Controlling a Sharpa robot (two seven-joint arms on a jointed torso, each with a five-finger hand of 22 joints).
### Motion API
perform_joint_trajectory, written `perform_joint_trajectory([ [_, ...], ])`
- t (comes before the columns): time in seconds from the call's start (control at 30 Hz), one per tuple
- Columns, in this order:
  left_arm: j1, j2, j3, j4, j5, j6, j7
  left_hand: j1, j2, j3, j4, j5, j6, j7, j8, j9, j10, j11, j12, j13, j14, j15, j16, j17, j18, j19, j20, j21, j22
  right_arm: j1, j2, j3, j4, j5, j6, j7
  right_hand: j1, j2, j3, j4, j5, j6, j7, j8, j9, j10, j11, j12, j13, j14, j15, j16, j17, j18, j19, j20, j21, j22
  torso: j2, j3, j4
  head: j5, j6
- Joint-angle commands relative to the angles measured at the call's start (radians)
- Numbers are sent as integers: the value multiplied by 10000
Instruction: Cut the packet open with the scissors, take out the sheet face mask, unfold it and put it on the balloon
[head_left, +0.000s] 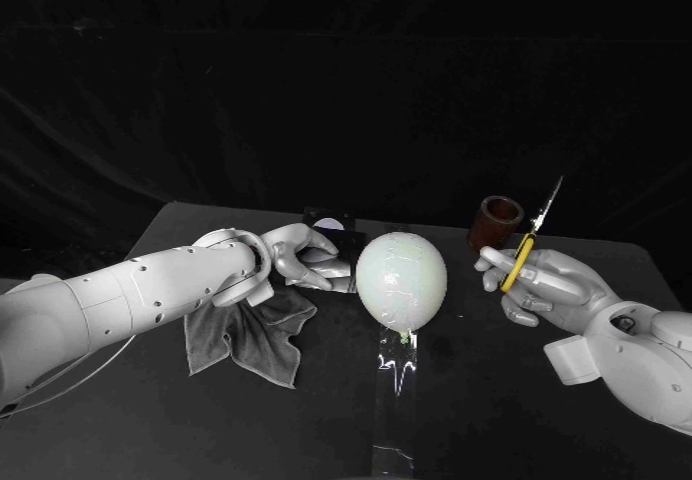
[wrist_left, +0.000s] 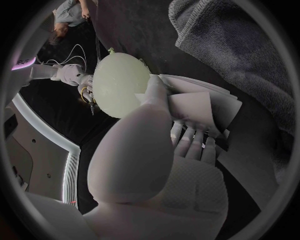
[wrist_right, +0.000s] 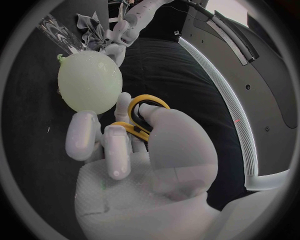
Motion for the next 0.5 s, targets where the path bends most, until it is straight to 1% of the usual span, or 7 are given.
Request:
perform_joint_trajectory([
  [0.03, -229, 12, -169, -25, 565, 1323, -806, -8, 199, 38, -41, 19, 144, 719, 82, 29, 119, -26, 43, -4, 1, -16, 5, -5, 169, 62, 70, 64, 21, -3, 13, 5, 2, -153, 93, 67, 366, 345, 8, -34, -34, 78, -15, -67, 15, 2287, -944, 6483, 9, 372, -40, -57, 0, 89, -22, -13, -31, 124, 3, -1, 5, 1, -4],
  [0.17, -227, 16, -169, -48, 723, 1019, -697, -46, 1147, 384, -87, 9, 573, 715, 255, 186, 563, -1, 102, 33, 276, 19, 74, 73, 165, 150, 74, 83, 37, -3, 26, 4, -11, -156, 92, 71, 366, 345, 8, -34, -34, 78, -15, -67, 15, 2287, -944, 6483, 9, 372, -40, -57, 0, 89, -22, -13, -31, 124, -3, 4, 4, -6, 8],
  [0.23, -225, 22, -169, -66, 785, 792, -584, -15, 1631, 556, -104, 9, 1112, 688, 460, 374, 1063, 13, 197, 82, 659, 41, 185, 181, 159, 294, 82, 126, 62, -3, 34, 4, -22, -157, 92, 74, 386, 340, 0, -56, -34, 88, -17, -76, 15, 2290, -947, 6478, 12, 371, -42, -62, -7, 86, -12, -15, -22, 133, -5, 3, 4, -10, 17],
  [0.27, -225, 29, -168, -80, 822, 619, -508, 134, 2008, 730, -157, 5, 1668, 628, 685, 533, 1799, -9, 344, 148, 1152, 55, 338, 312, 151, 536, 88, 207, 103, -3, 41, 4, -33, -158, 91, 76, 386, 340, 0, -56, -34, 88, -17, -76, 15, 2290, -947, 6478, 12, 371, -42, -62, -7, 86, -12, -15, -22, 133, -8, 4, 6, -10, 24],
  [0.4, -221, 63, -168, -156, 892, 8, -232, 376, 2453, 1007, -164, 13, 2111, 482, 877, 561, 2617, -60, 469, 188, 1753, 41, 514, 462, 150, 802, 86, 298, 141, -3, 63, 4, -74, -159, 87, 81, 386, 340, 0, -56, -34, 88, -17, -76, 15, 2290, -947, 6478, 12, 371, -42, -62, -7, 86, -12, -15, -22, 133, -18, 3, 6, -5, 48],
  [0.43, -219, 81, -167, -194, 909, -280, -87, 468, 2808, 1233, -141, 20, 2410, 354, 1014, 594, 3182, -95, 572, 230, 2061, 25, 604, 539, 152, 880, 81, 324, 149, -3, 74, 4, -93, -161, 86, 83, 386, 340, 0, -56, -34, 88, -17, -76, 15, 2290, -947, 6478, 12, 371, -42, -62, -7, 86, -12, -15, -22, 133, -18, 3, 4, -11, 59],
  [0.5, -213, 100, -164, -236, 925, -653, 110, 594, 2995, 1444, -176, 22, 2608, 281, 1085, 595, 3554, -79, 622, 236, 2358, 46, 692, 607, 148, 964, 91, 349, 156, -3, 89, 4, -126, -171, 84, 84, 386, 340, 0, -56, -34, 88, -17, -76, 15, 2290, -947, 6478, 12, 371, -42, -62, -7, 86, -12, -15, -22, 133, -13, -1, -1, -21, 100],
])
